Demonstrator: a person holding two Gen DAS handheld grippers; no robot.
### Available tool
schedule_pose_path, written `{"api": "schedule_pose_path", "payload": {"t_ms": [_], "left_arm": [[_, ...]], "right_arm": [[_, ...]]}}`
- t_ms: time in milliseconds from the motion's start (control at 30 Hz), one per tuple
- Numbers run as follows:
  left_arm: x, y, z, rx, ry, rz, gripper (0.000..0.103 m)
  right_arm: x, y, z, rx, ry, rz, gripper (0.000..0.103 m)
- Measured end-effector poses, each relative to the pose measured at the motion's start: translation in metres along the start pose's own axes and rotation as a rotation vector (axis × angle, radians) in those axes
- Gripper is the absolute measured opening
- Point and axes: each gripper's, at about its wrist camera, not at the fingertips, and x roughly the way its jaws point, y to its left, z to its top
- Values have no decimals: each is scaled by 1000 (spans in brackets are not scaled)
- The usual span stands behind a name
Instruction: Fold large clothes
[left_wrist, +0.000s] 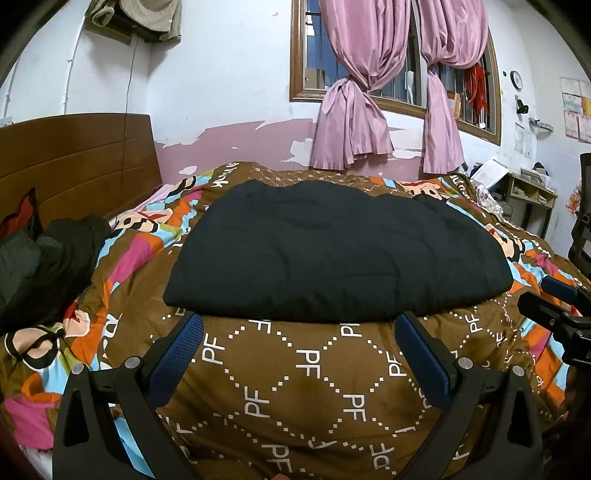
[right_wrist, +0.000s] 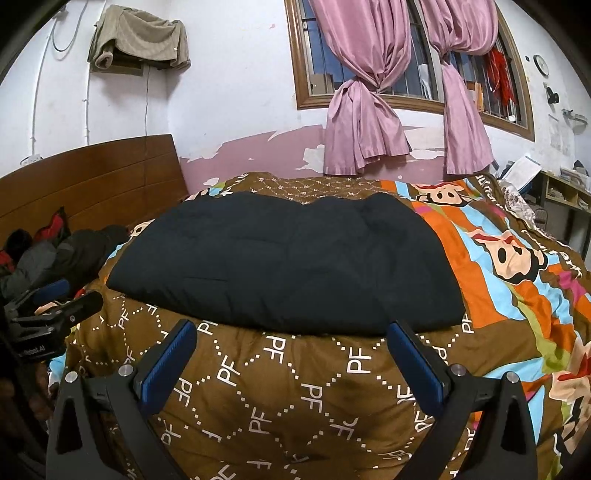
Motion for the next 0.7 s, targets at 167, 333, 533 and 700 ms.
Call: {"api": "schedule_pose_path", "payload": {"t_ms": [167, 333, 533, 700], "left_arm": [[0, 0, 0, 0, 0, -1, 102], [1, -1, -4, 2, 1, 4, 102], [1, -1, -5, 2, 1, 4, 102], [0, -2, -5, 6, 0, 8, 102]], "right_arm": [[1, -1, 0, 0, 5, 2, 103], [2, -4, -3, 4, 6, 5, 103], [3, -6, -5, 1, 9, -1, 103], [3, -7, -5, -3, 10, -7, 103]]}}
